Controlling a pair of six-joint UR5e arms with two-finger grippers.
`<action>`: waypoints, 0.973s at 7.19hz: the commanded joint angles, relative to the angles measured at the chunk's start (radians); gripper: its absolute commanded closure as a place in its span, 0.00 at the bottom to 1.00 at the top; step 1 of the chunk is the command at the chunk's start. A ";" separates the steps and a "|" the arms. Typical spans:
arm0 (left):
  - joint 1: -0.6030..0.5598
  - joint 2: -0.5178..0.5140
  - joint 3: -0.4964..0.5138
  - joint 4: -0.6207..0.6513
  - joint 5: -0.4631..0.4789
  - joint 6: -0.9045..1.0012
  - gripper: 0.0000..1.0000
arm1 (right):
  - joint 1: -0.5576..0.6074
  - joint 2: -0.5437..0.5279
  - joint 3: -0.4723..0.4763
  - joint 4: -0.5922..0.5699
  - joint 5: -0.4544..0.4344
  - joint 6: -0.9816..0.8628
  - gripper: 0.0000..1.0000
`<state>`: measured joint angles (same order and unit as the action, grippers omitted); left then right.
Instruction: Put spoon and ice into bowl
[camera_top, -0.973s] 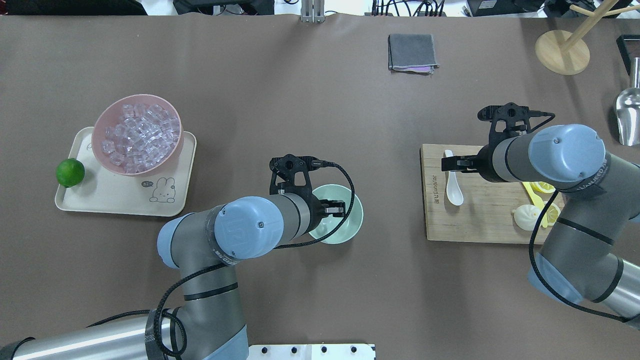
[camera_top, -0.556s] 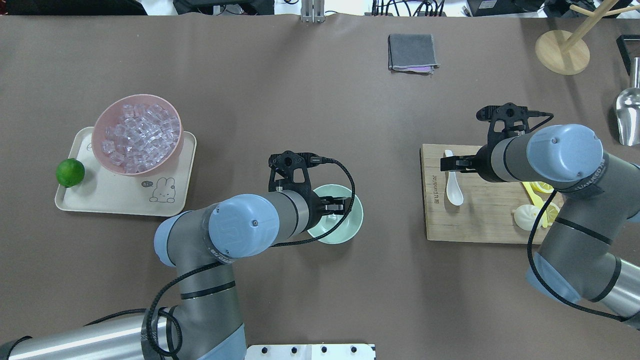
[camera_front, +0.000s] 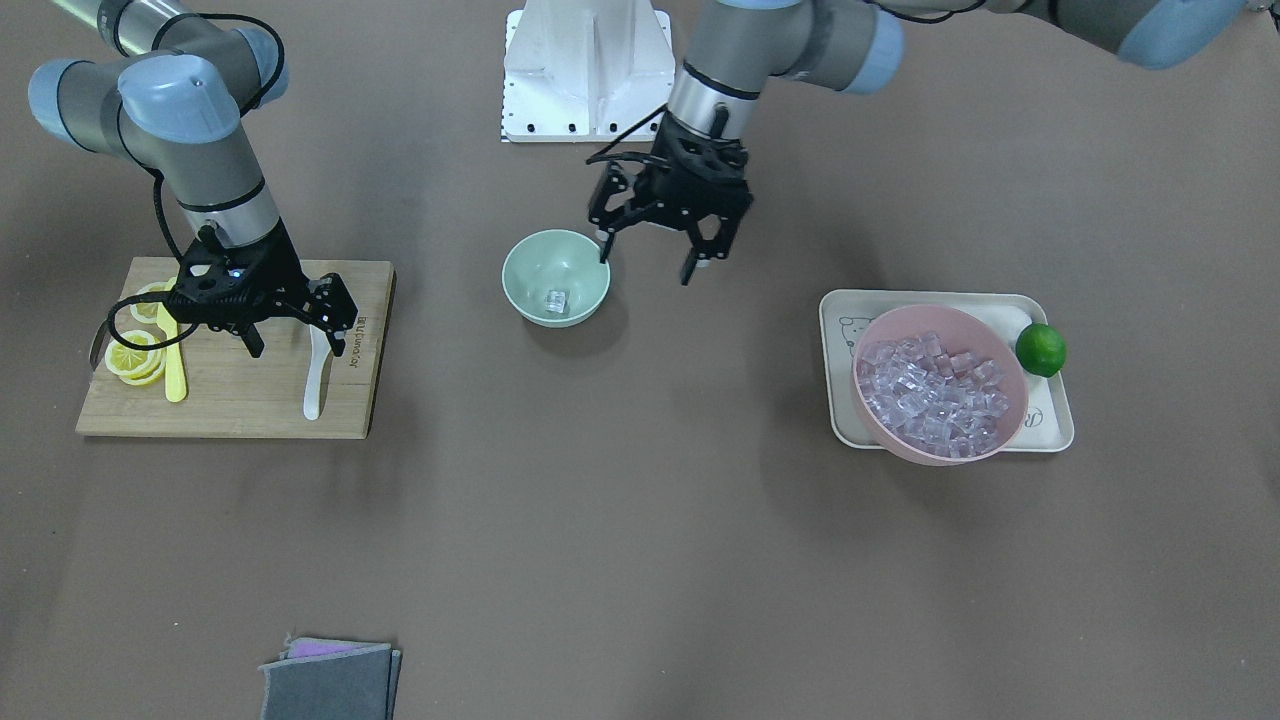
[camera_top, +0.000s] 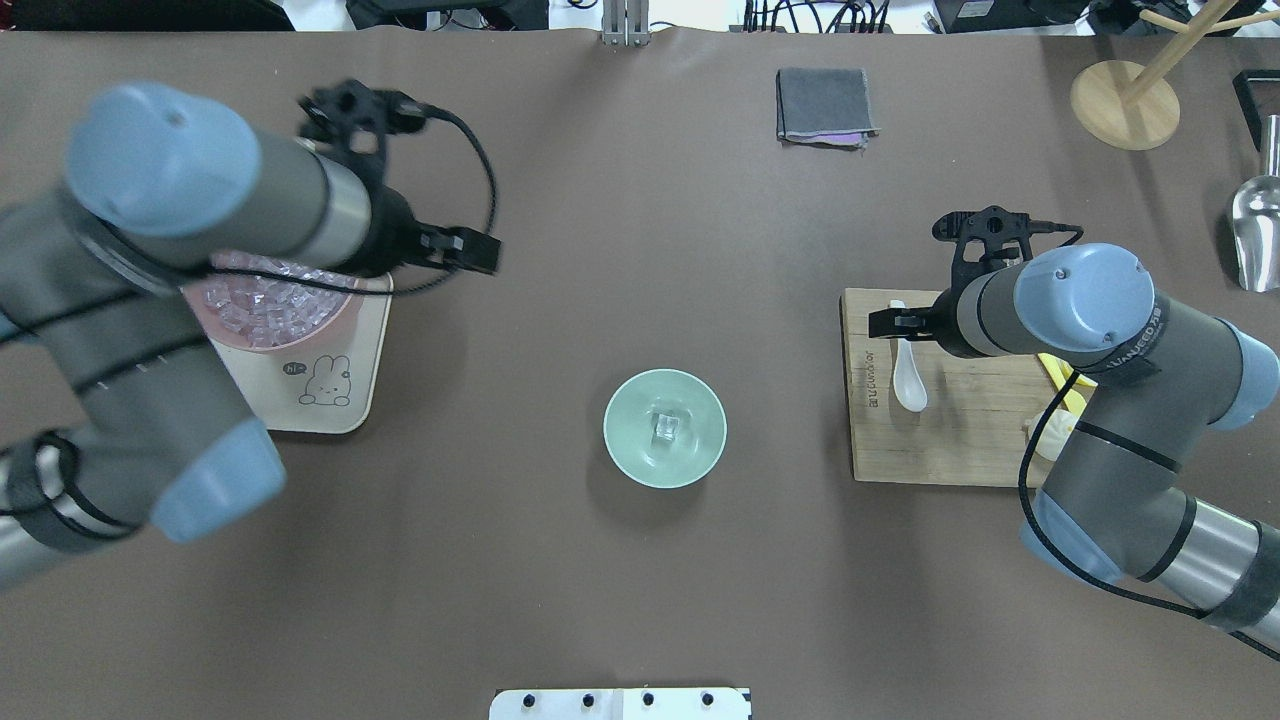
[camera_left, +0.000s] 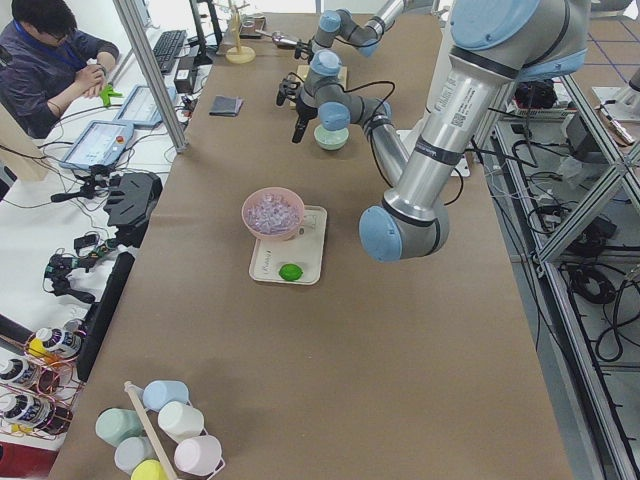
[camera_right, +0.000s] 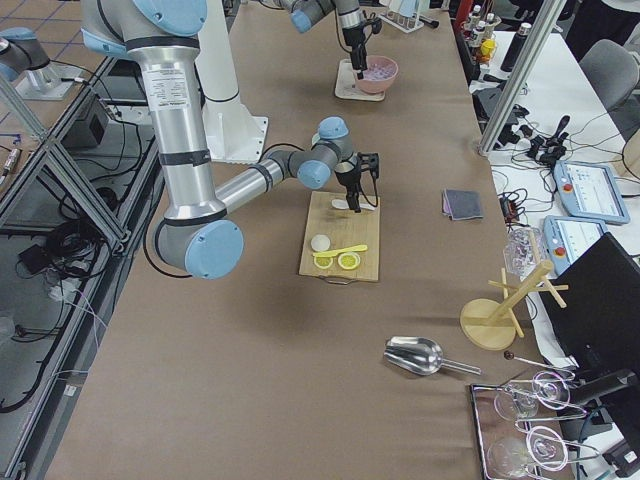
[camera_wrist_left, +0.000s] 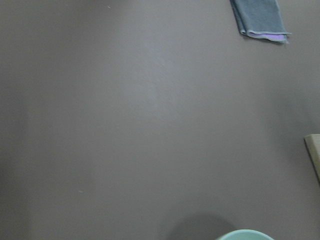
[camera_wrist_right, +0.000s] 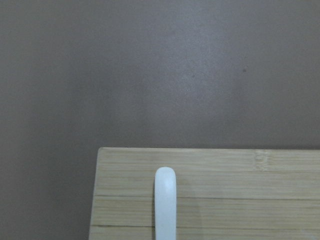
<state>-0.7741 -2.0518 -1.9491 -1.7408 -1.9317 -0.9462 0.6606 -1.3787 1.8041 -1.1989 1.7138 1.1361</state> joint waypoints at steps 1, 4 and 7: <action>-0.306 0.143 -0.013 0.040 -0.263 0.342 0.02 | -0.010 0.001 -0.008 0.001 -0.029 0.007 0.15; -0.376 0.191 0.009 0.040 -0.265 0.469 0.02 | -0.048 0.003 -0.025 0.005 -0.078 0.048 0.34; -0.375 0.203 0.010 0.038 -0.265 0.471 0.02 | -0.052 0.004 -0.037 0.019 -0.080 0.050 0.72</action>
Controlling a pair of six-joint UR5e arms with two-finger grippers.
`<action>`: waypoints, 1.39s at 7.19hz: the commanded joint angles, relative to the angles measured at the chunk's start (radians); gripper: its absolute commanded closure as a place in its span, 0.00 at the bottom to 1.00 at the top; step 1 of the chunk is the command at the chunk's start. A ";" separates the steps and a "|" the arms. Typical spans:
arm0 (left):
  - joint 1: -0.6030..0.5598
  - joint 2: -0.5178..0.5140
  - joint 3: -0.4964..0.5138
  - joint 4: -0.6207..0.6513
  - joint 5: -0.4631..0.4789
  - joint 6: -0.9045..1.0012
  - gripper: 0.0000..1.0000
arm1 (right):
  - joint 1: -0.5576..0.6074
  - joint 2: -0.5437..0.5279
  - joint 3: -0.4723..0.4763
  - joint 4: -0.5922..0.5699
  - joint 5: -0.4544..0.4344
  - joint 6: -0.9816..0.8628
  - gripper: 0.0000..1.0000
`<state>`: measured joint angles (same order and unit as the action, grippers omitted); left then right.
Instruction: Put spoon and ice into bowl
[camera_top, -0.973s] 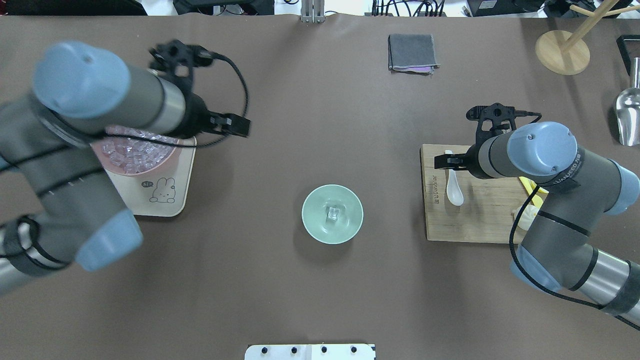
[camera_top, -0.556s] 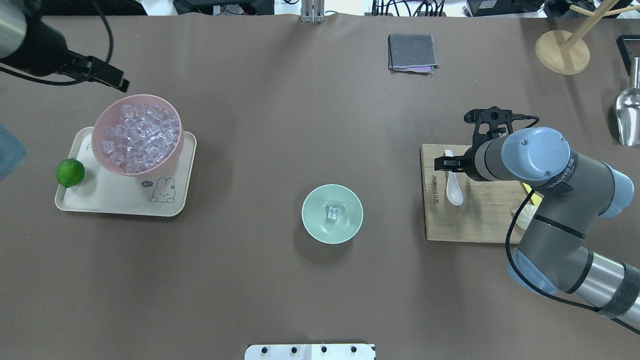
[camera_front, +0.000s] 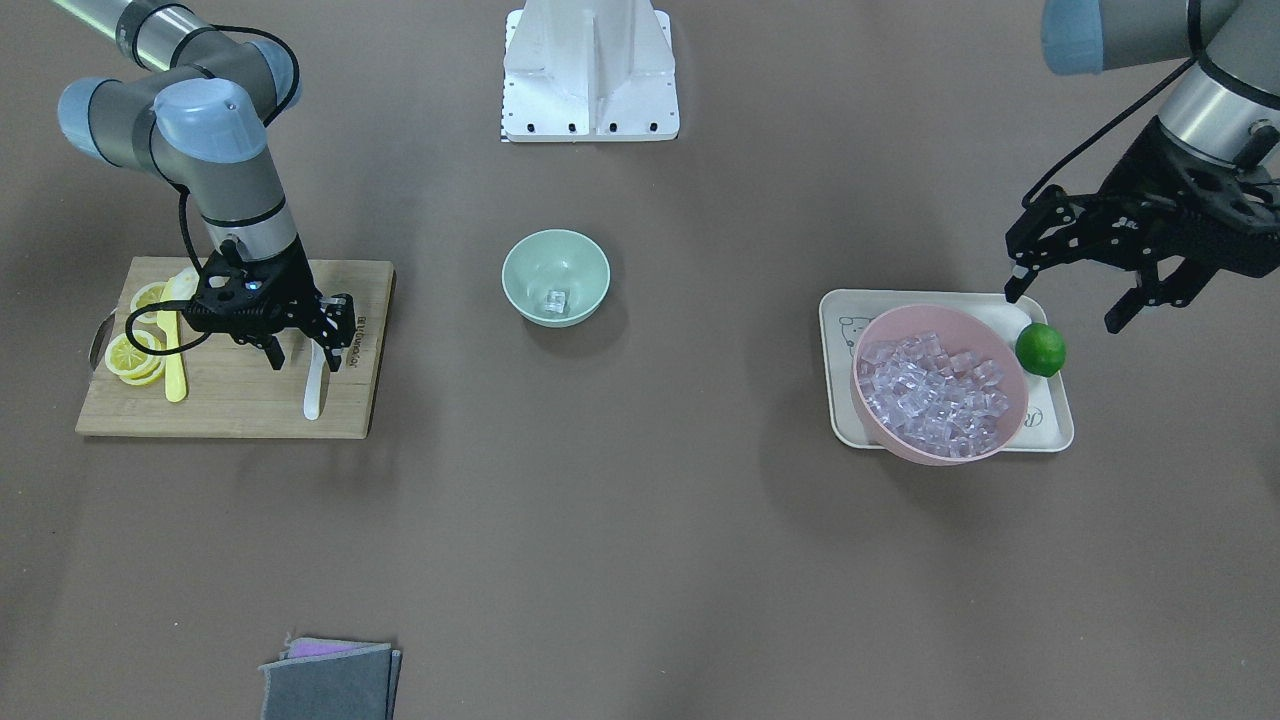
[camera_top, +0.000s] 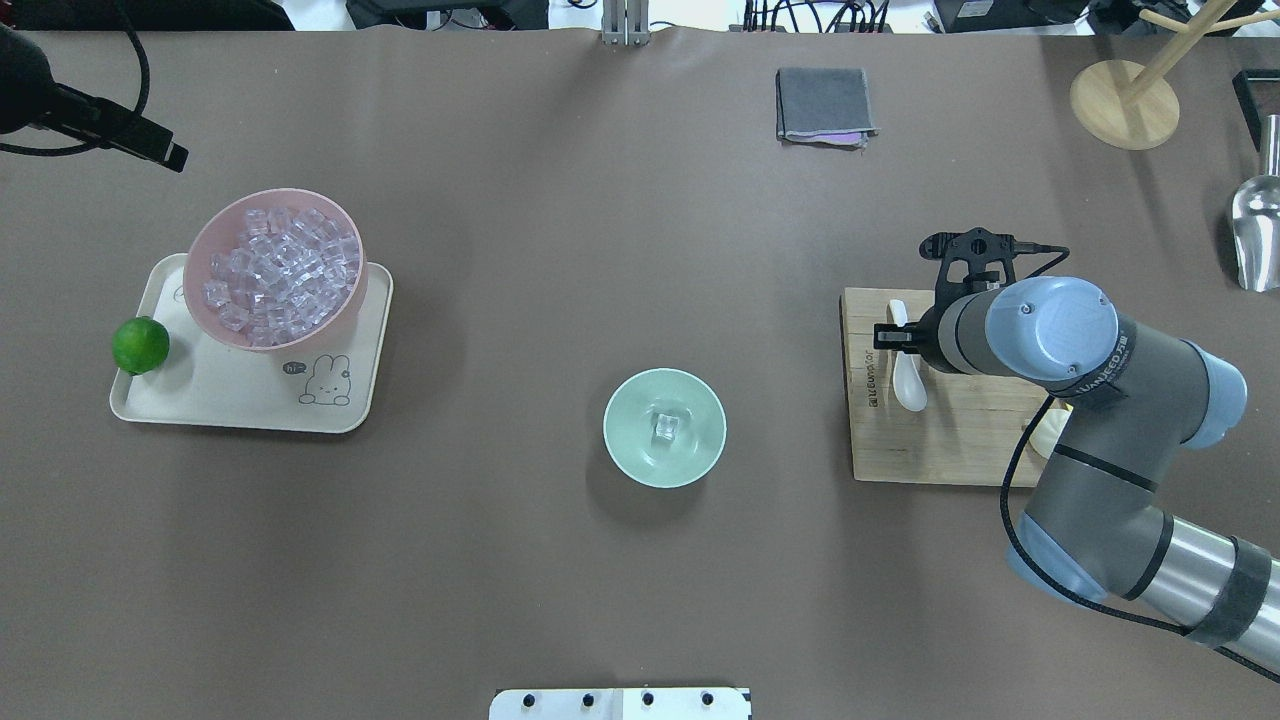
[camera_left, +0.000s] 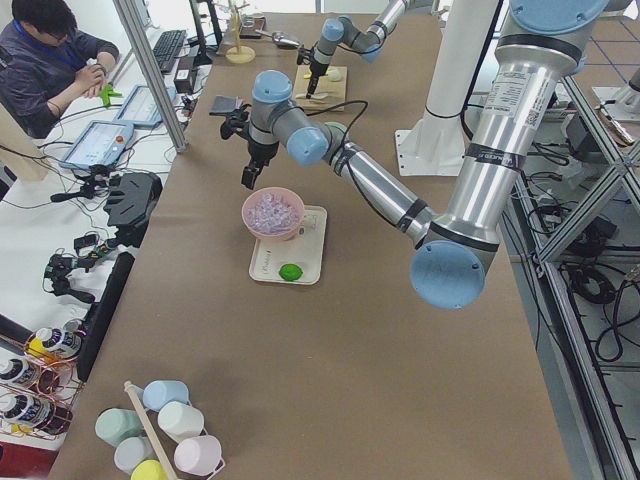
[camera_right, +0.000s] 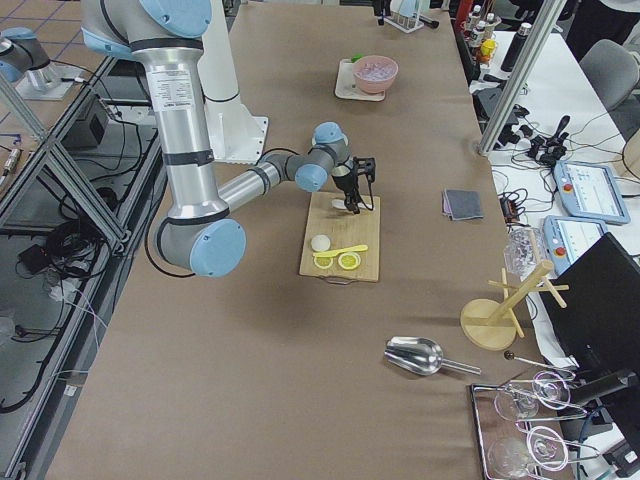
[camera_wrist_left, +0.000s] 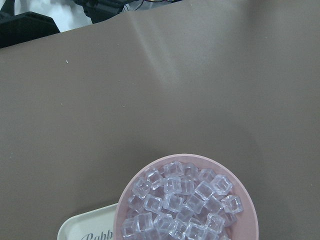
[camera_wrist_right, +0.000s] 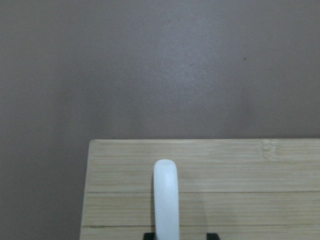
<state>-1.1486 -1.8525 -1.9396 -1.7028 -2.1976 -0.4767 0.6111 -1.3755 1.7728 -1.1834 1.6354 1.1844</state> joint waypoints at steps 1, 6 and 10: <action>0.001 0.004 0.002 -0.001 0.001 0.001 0.02 | -0.005 0.001 -0.006 0.007 -0.002 0.000 0.92; 0.003 0.004 0.002 -0.001 0.002 0.000 0.02 | -0.010 0.084 0.013 -0.025 -0.012 0.152 1.00; 0.004 0.004 0.024 -0.006 0.009 0.003 0.02 | -0.133 0.375 0.019 -0.437 -0.103 0.686 1.00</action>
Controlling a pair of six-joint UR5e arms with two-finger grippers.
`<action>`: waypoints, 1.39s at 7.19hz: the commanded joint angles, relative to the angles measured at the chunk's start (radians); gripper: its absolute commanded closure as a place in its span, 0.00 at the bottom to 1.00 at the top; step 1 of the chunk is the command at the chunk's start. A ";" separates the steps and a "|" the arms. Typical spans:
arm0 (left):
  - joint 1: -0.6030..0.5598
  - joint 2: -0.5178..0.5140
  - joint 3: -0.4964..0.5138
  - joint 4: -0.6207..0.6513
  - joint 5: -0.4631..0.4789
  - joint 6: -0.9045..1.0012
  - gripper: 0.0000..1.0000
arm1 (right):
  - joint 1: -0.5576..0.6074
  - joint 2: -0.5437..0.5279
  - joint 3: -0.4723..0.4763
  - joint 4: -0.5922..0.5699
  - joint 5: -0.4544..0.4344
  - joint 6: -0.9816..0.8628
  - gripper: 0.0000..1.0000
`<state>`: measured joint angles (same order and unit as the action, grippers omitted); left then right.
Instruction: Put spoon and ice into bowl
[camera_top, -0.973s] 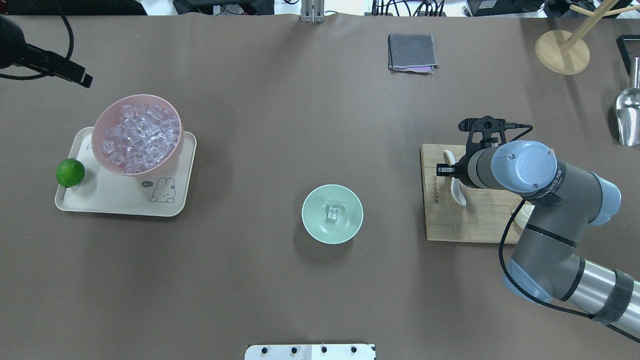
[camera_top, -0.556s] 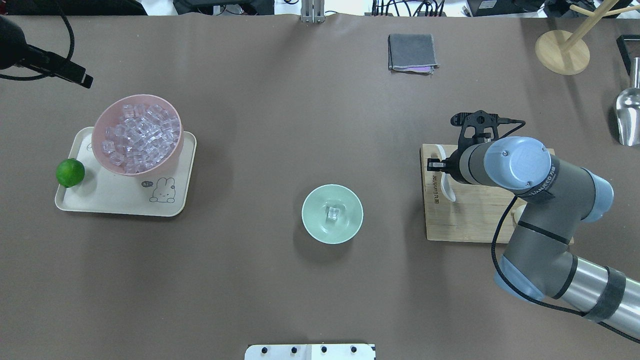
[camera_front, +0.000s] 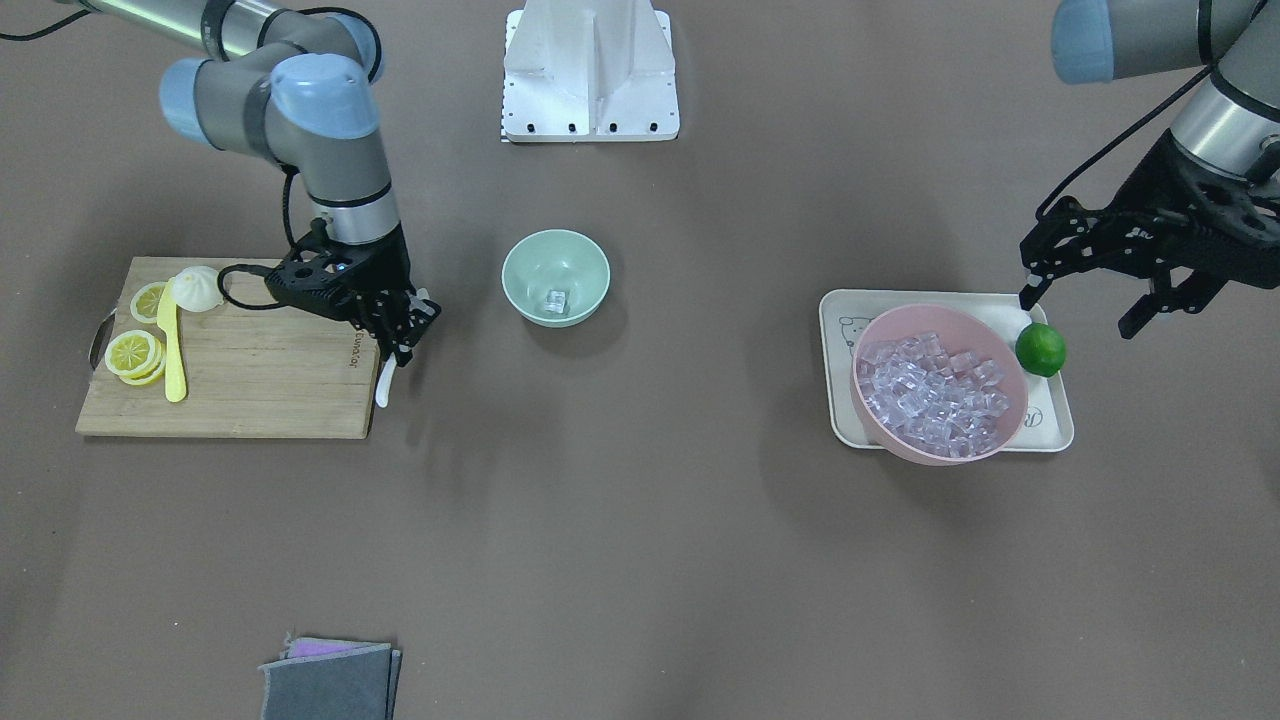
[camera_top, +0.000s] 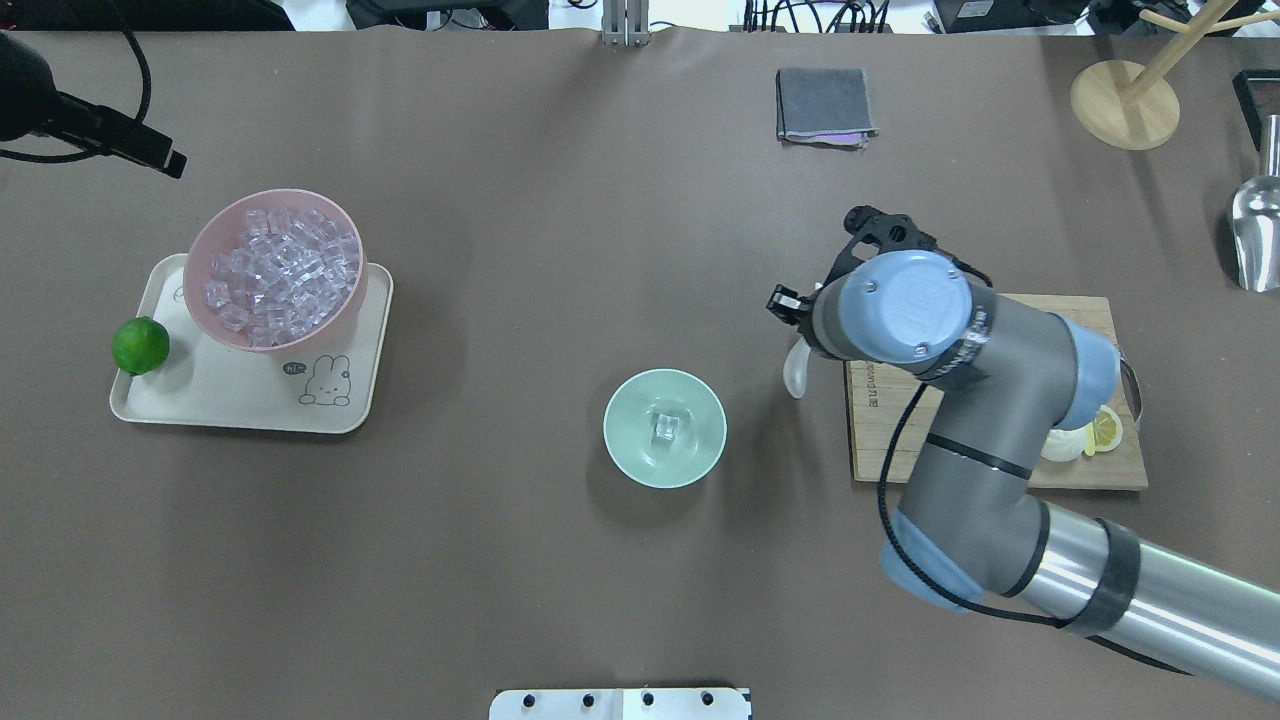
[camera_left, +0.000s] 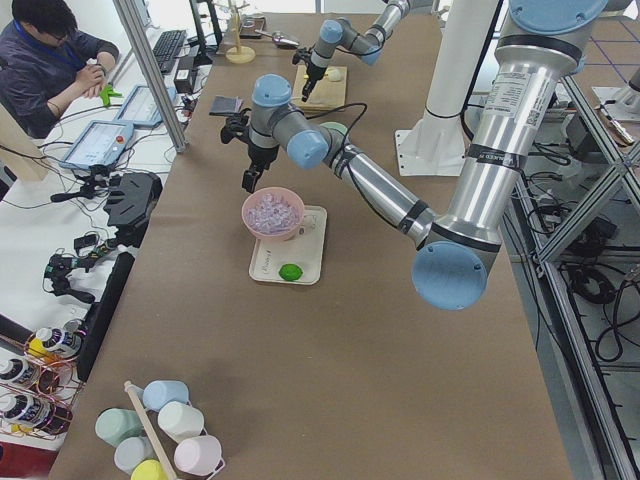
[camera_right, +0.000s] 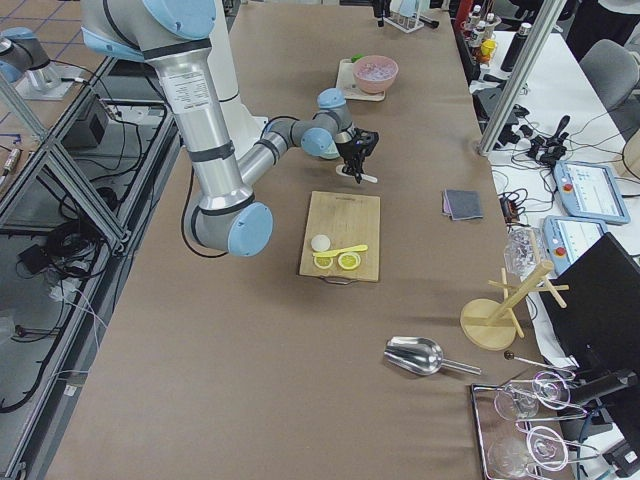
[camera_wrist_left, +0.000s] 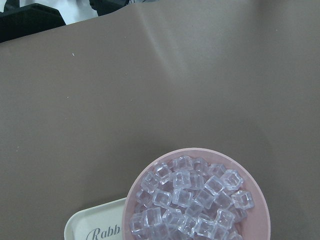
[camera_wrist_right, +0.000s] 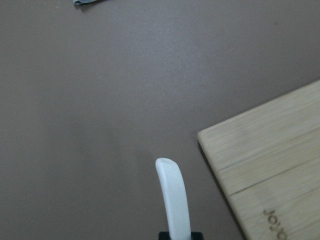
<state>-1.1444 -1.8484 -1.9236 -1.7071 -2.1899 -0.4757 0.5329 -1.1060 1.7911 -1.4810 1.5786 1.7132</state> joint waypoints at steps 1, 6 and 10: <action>-0.001 0.000 0.030 -0.002 0.001 0.053 0.02 | -0.086 0.170 0.002 -0.212 -0.052 0.234 1.00; -0.072 0.021 0.109 0.000 -0.008 0.235 0.02 | -0.202 0.204 -0.004 -0.265 -0.222 0.319 0.66; -0.119 0.028 0.117 0.010 -0.008 0.236 0.02 | -0.130 0.198 0.033 -0.269 -0.266 0.107 0.00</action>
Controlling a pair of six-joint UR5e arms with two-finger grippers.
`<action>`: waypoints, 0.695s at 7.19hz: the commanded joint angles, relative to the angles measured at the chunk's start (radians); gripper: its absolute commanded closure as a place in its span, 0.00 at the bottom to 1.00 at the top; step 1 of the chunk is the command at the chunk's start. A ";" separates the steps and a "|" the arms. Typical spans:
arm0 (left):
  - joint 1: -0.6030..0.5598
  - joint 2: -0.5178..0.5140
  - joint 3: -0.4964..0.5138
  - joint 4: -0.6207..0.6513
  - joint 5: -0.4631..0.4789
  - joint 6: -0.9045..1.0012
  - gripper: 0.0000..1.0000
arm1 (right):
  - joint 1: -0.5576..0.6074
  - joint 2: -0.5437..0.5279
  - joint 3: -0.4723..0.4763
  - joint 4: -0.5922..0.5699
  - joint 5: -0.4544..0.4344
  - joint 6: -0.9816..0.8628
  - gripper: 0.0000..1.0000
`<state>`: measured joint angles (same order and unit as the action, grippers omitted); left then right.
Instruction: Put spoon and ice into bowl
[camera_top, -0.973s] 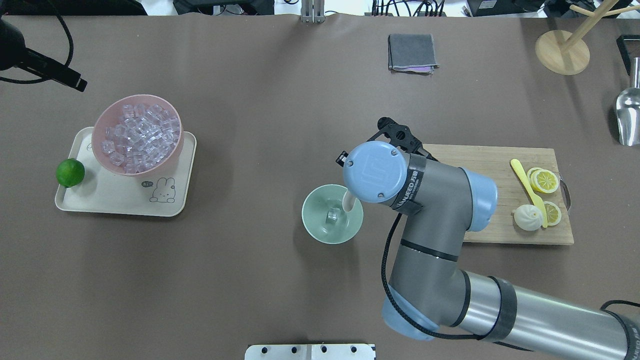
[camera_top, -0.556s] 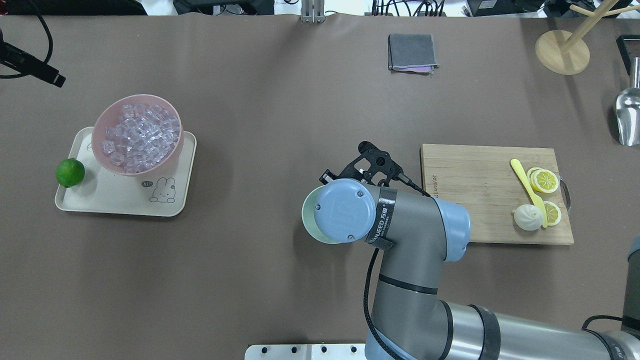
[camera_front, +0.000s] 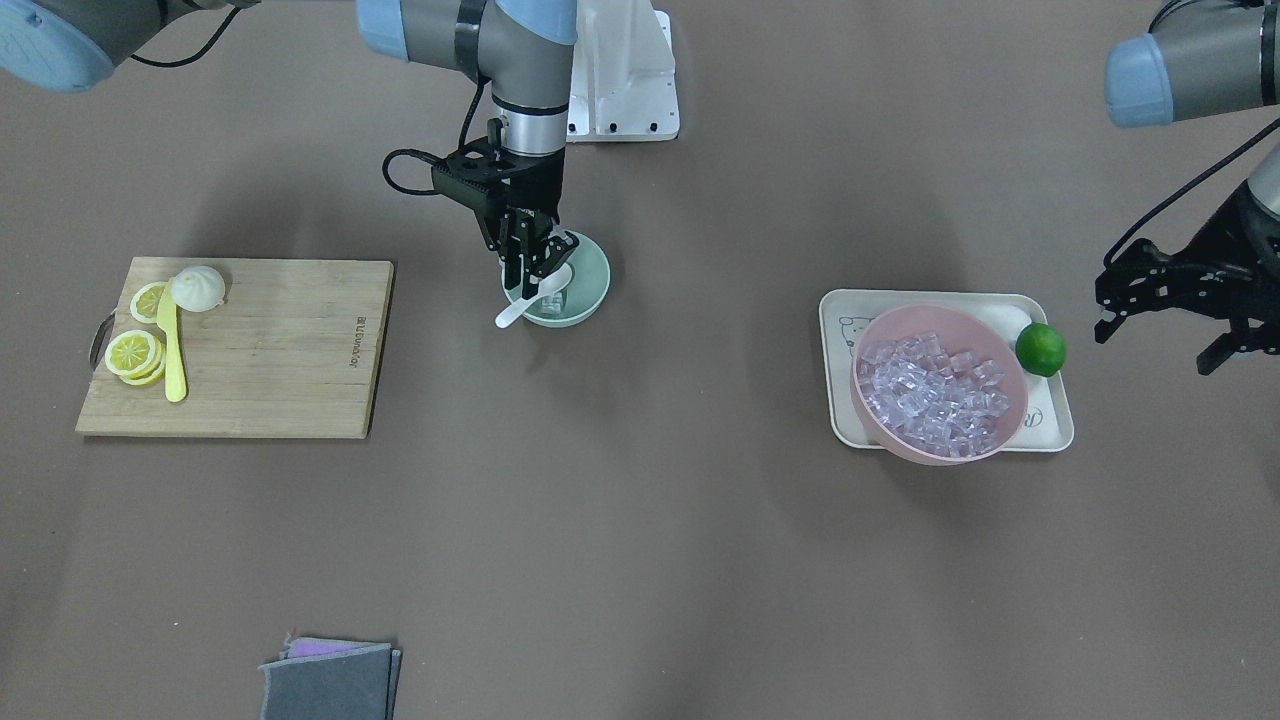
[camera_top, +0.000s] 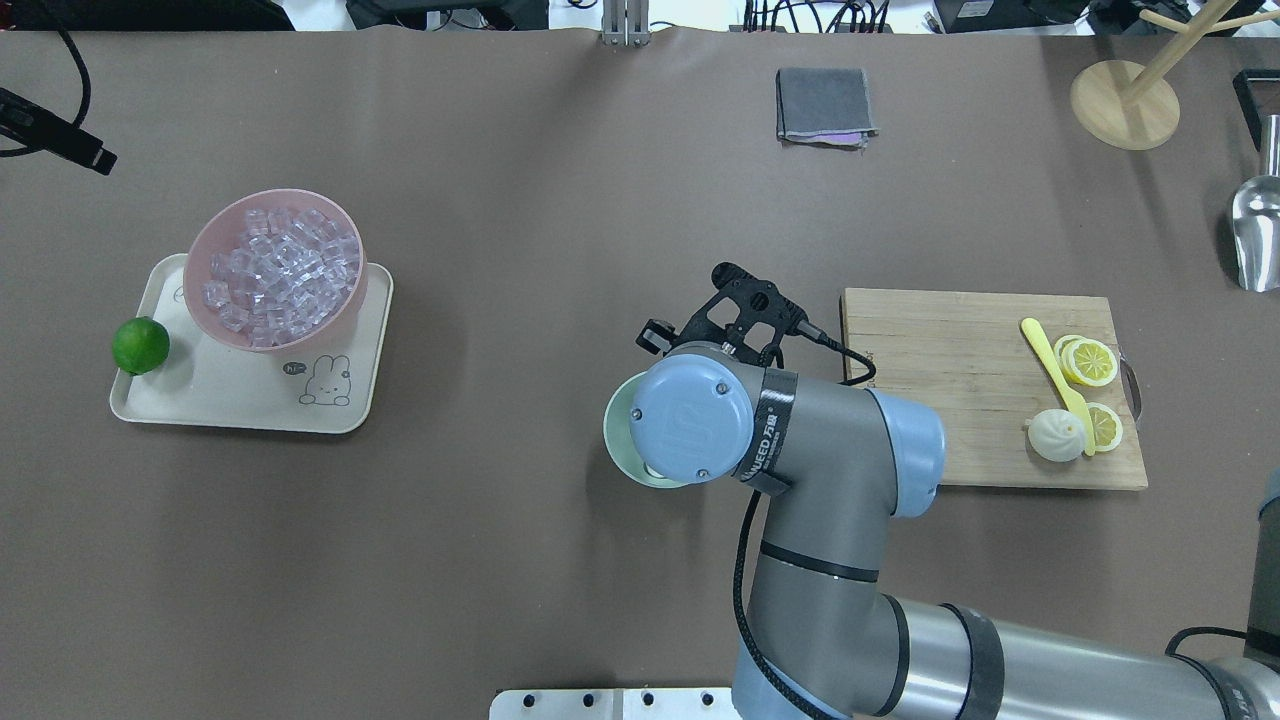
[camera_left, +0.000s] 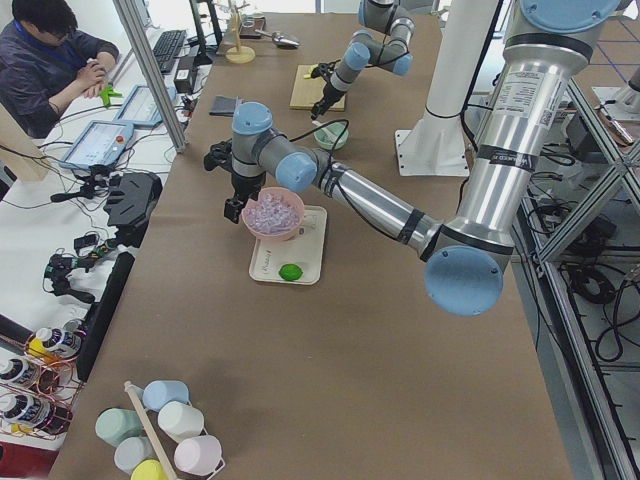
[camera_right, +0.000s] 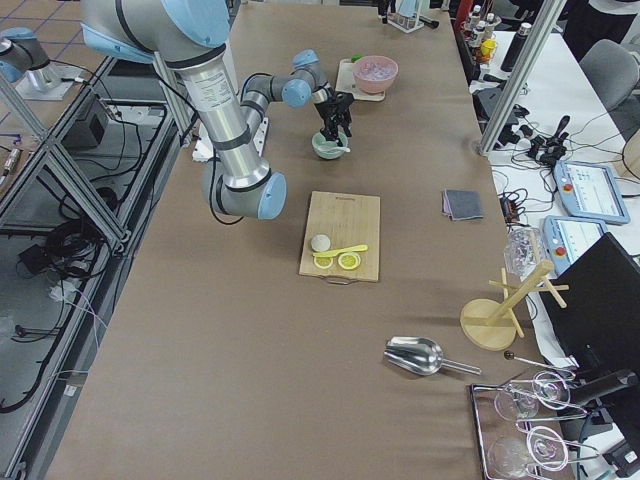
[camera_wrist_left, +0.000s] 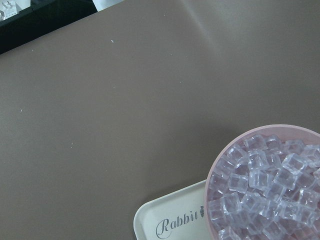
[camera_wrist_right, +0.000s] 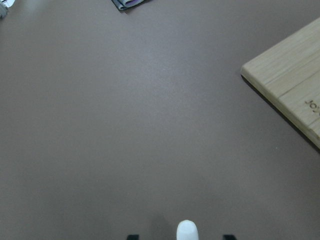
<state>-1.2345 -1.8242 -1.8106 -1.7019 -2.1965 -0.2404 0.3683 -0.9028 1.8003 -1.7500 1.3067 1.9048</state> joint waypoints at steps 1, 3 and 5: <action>-0.084 0.049 0.013 0.004 -0.002 0.021 0.02 | 0.094 -0.013 0.048 0.001 0.078 -0.189 0.00; -0.195 0.057 0.065 0.135 -0.046 0.268 0.02 | 0.248 -0.089 0.109 0.012 0.250 -0.437 0.00; -0.302 0.177 0.056 0.251 -0.139 0.326 0.02 | 0.418 -0.152 0.123 0.012 0.453 -0.699 0.00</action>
<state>-1.4829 -1.7396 -1.7471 -1.5098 -2.2899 0.0516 0.6796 -1.0137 1.9132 -1.7388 1.6374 1.3751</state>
